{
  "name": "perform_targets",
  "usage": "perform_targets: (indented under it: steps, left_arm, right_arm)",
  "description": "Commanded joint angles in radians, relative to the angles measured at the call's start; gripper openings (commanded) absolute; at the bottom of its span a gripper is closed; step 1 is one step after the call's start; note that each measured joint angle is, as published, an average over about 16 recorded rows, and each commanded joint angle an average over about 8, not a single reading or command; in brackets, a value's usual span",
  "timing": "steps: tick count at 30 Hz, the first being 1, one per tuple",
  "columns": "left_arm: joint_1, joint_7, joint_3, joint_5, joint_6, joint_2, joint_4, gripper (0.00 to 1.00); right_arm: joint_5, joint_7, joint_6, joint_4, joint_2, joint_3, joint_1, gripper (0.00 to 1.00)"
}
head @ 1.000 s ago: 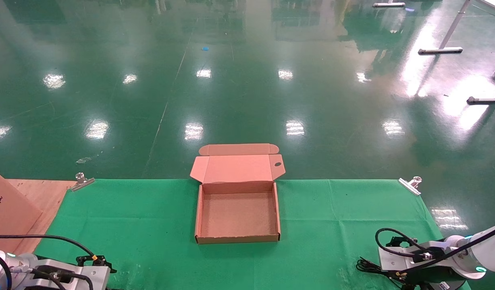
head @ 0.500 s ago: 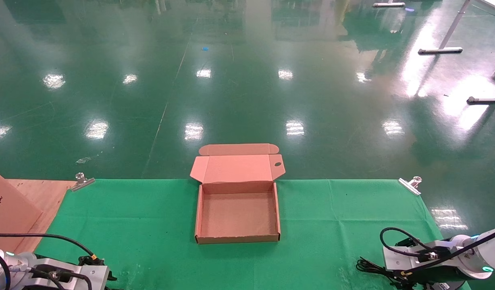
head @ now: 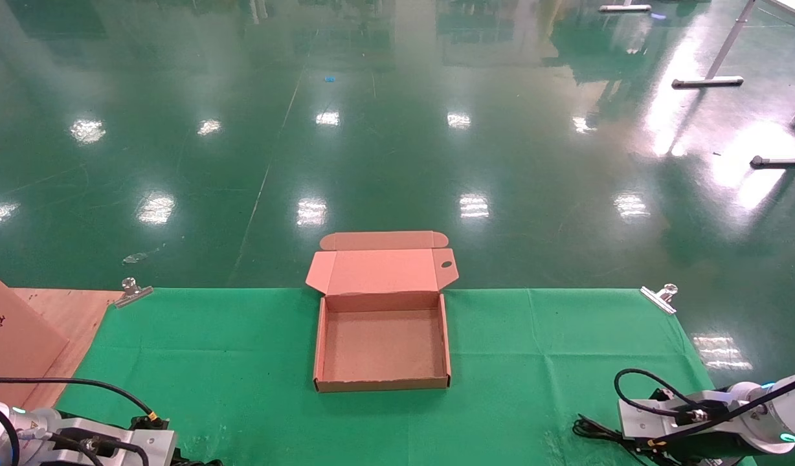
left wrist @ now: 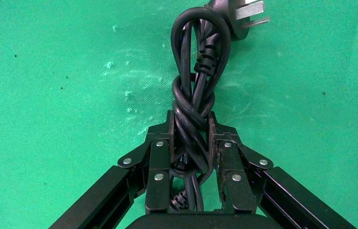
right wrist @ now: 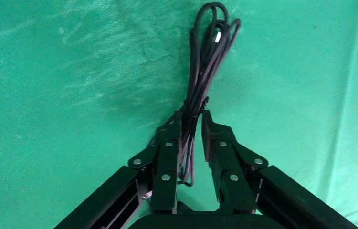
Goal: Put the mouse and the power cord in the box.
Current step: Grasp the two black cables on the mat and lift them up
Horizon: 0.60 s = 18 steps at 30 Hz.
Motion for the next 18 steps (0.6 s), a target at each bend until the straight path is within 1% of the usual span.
perform_targets:
  steps: [1,10,18]
  left_arm:
    - [0.003,0.001,0.000,0.000,-0.001,0.001,0.002,0.00]
    - [-0.029,0.014,-0.002,-0.003,0.028,-0.013,-0.006,0.00]
    - [-0.102,0.029,-0.002,-0.003,0.084,-0.031,-0.026,0.00]
  right_arm:
    - [0.001,-0.002,0.002,-0.002,-0.001,0.001,-0.002,0.00]
    - [0.016,-0.008,-0.029,0.000,0.003,0.011,0.024,0.00]
    - [0.052,-0.039,-0.123,0.027,0.028,0.036,0.106,0.00]
